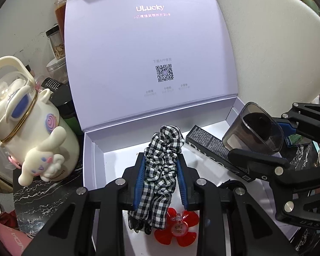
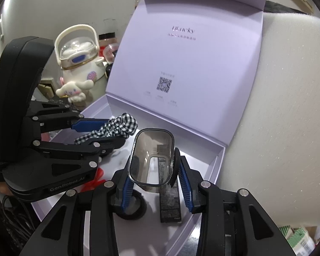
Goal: Organize rigid objects
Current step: 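Lower the scrunchie into the box with the left tool while the right tool lowers the cup, then open both tools to release the scrunchie and clear cup inside the box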
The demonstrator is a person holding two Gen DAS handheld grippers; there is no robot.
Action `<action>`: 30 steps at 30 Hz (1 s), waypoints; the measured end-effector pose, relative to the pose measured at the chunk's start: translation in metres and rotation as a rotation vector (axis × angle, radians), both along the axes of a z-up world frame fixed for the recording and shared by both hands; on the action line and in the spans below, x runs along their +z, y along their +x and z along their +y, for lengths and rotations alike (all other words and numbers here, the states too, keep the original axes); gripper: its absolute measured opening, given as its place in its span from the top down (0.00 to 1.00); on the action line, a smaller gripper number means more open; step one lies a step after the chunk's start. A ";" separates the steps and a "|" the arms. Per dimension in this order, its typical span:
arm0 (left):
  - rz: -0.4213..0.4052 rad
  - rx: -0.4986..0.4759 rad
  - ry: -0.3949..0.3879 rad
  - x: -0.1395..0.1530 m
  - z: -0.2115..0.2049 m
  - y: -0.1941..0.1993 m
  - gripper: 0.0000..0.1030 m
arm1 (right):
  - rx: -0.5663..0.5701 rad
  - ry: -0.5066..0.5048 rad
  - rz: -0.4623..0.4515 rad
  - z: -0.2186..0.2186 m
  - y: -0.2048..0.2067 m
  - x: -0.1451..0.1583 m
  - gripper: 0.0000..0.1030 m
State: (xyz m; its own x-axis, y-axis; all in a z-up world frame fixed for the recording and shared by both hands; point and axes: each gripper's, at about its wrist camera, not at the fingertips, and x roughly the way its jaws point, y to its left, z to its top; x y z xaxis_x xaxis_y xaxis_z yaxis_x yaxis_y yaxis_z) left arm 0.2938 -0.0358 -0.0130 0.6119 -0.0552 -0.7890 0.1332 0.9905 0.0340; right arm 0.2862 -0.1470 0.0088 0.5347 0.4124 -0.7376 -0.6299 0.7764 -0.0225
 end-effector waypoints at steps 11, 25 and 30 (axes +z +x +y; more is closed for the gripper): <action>0.051 0.052 -0.001 0.007 0.002 0.013 0.68 | -0.057 -0.018 -0.006 -0.009 -0.003 0.009 0.46; 0.034 0.080 0.016 0.040 -0.005 0.004 0.67 | -0.115 -0.016 -0.054 -0.030 -0.026 0.036 0.39; 0.017 0.074 0.015 0.044 -0.008 -0.011 0.66 | -0.130 -0.015 -0.073 -0.038 -0.035 0.045 0.39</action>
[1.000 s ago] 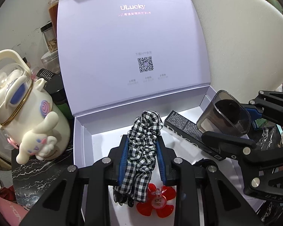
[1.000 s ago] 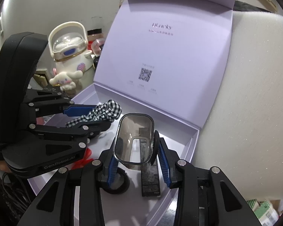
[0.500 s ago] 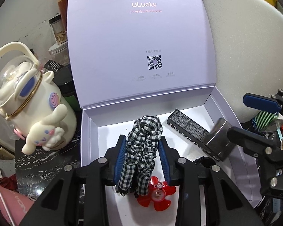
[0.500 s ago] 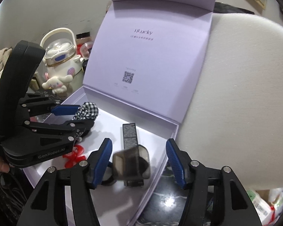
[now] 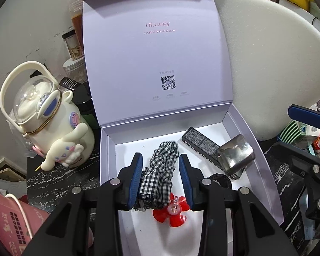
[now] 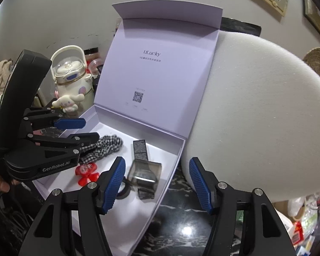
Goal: Organize rigid objects
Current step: 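Open both tools to release the scrunchie and clear cup inside the box, then withdraw both tools from the box back toward the clear plastic holder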
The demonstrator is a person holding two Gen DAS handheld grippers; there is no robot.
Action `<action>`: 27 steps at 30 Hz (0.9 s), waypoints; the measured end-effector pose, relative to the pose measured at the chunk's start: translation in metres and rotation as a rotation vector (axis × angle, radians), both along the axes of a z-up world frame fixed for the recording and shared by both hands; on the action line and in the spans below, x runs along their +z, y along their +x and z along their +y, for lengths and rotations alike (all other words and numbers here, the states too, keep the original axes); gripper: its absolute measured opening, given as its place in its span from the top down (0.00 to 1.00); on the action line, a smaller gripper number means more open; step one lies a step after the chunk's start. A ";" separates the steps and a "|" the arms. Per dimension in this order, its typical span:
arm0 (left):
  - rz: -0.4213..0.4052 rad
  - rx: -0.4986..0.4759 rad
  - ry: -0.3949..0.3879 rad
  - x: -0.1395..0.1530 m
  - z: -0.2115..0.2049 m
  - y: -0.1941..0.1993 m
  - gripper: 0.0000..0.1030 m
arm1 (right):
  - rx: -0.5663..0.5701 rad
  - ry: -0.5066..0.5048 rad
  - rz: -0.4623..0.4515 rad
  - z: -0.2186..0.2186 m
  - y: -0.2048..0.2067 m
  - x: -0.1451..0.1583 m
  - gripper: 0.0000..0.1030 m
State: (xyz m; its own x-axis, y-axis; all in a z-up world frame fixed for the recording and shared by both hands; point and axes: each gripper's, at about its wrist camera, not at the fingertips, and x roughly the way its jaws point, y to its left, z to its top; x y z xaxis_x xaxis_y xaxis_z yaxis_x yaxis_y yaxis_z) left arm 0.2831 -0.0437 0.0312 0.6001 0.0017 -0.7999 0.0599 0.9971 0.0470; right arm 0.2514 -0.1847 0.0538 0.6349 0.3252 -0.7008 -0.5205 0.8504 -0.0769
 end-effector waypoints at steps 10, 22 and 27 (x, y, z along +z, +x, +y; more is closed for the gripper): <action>-0.027 -0.013 0.003 0.014 -0.004 -0.027 0.66 | -0.020 0.011 -0.027 -0.011 -0.018 0.013 0.39; -0.104 0.020 -0.015 0.035 0.002 -0.059 0.07 | -0.034 0.016 -0.065 -0.019 -0.048 0.026 0.37; -0.109 0.014 -0.017 0.042 0.002 -0.075 0.07 | -0.039 0.022 -0.077 -0.022 -0.062 0.031 0.37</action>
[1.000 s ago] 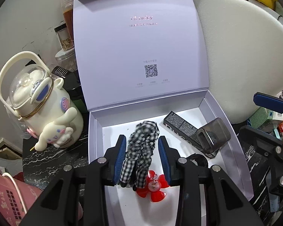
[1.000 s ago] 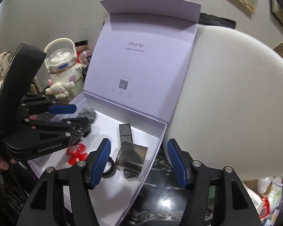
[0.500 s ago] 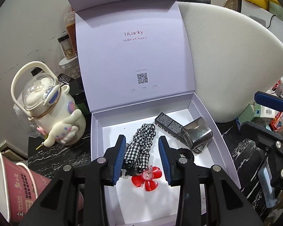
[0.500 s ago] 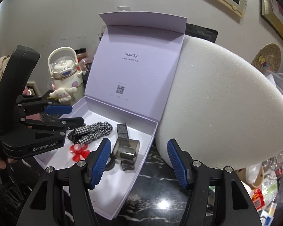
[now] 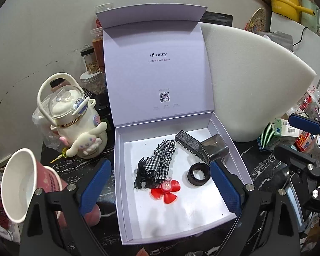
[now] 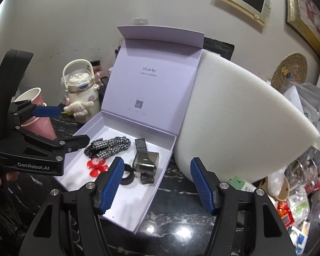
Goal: Organize rigid objects
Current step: 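Withdraw both tools from the box back toward the clear plastic holder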
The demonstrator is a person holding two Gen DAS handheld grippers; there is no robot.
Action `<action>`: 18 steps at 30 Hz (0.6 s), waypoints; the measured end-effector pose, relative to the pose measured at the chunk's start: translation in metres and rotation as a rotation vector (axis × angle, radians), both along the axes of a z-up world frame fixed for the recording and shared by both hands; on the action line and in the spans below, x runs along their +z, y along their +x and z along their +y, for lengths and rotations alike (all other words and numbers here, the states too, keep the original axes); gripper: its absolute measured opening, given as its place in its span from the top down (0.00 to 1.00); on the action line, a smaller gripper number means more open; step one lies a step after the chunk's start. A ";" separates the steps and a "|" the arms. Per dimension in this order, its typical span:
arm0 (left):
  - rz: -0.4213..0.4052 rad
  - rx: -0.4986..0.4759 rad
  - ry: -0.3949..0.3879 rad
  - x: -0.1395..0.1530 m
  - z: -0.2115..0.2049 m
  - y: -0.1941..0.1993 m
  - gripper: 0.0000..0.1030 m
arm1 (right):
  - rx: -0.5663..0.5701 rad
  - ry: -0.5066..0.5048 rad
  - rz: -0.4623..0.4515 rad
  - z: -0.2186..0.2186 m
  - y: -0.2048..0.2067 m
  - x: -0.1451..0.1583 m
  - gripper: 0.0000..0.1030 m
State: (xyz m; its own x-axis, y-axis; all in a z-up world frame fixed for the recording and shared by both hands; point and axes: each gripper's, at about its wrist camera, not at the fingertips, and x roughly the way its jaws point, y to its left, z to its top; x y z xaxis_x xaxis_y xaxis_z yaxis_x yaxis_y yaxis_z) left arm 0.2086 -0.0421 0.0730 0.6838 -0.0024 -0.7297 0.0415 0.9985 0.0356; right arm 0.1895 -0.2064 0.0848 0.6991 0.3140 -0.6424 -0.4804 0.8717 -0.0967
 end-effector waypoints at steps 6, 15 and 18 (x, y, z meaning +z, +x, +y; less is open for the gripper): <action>-0.029 -0.014 0.017 0.009 -0.003 -0.025 0.07 | 0.001 0.006 -0.021 -0.002 -0.022 0.006 0.35; -0.065 -0.054 -0.019 0.020 -0.008 -0.067 0.07 | 0.005 0.032 -0.033 -0.007 -0.060 0.009 0.33; -0.064 -0.061 -0.024 0.021 -0.011 -0.081 0.07 | 0.006 0.036 -0.036 -0.011 -0.072 0.007 0.33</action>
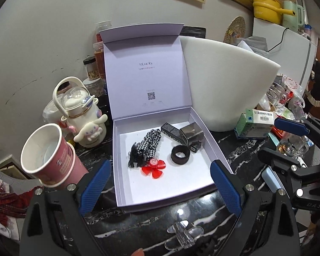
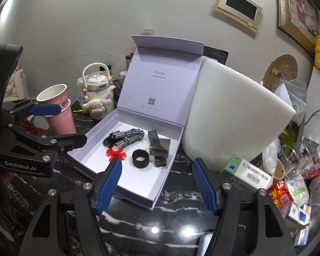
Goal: Organize rigid objects
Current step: 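Withdraw both tools from the box back toward the clear plastic holder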
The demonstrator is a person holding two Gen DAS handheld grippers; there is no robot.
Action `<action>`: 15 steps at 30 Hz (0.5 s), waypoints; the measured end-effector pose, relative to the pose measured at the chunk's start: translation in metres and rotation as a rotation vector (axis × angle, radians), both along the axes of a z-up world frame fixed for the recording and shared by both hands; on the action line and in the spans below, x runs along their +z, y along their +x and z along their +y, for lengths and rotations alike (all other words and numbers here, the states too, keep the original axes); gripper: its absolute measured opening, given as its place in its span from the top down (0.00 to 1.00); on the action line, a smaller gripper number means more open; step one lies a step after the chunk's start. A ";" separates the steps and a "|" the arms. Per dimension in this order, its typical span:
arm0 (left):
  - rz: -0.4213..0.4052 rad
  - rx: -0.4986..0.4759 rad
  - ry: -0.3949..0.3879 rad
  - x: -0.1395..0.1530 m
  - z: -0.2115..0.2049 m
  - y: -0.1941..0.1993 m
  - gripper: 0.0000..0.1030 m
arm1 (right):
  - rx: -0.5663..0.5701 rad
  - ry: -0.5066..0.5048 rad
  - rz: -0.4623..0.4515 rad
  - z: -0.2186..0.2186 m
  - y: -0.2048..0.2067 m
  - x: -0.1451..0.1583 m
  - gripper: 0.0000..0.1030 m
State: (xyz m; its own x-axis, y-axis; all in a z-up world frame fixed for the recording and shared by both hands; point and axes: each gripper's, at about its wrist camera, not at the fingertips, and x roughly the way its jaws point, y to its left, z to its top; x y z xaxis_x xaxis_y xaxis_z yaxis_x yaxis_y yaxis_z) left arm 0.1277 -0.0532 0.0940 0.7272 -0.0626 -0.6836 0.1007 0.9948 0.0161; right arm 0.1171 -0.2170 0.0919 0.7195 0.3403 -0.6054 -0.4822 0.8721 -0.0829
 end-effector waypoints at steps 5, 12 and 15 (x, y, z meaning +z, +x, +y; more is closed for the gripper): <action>0.005 -0.018 -0.025 0.000 -0.005 -0.021 0.07 | 0.004 0.016 -0.008 -0.006 -0.022 -0.001 0.32; 0.005 -0.011 -0.028 -0.003 -0.009 -0.048 0.07 | 0.004 0.040 0.006 -0.013 -0.048 -0.010 0.30; 0.014 -0.018 -0.035 -0.007 -0.011 -0.058 0.07 | 0.005 0.045 0.021 -0.016 -0.055 -0.016 0.30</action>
State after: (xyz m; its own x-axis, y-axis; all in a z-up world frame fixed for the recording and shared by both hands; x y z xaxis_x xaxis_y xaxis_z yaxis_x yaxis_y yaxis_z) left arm 0.0699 -0.0639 0.0872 0.7159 -0.0997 -0.6911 0.1185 0.9927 -0.0204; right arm 0.0616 -0.2328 0.0754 0.7051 0.3707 -0.6045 -0.4876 0.8724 -0.0337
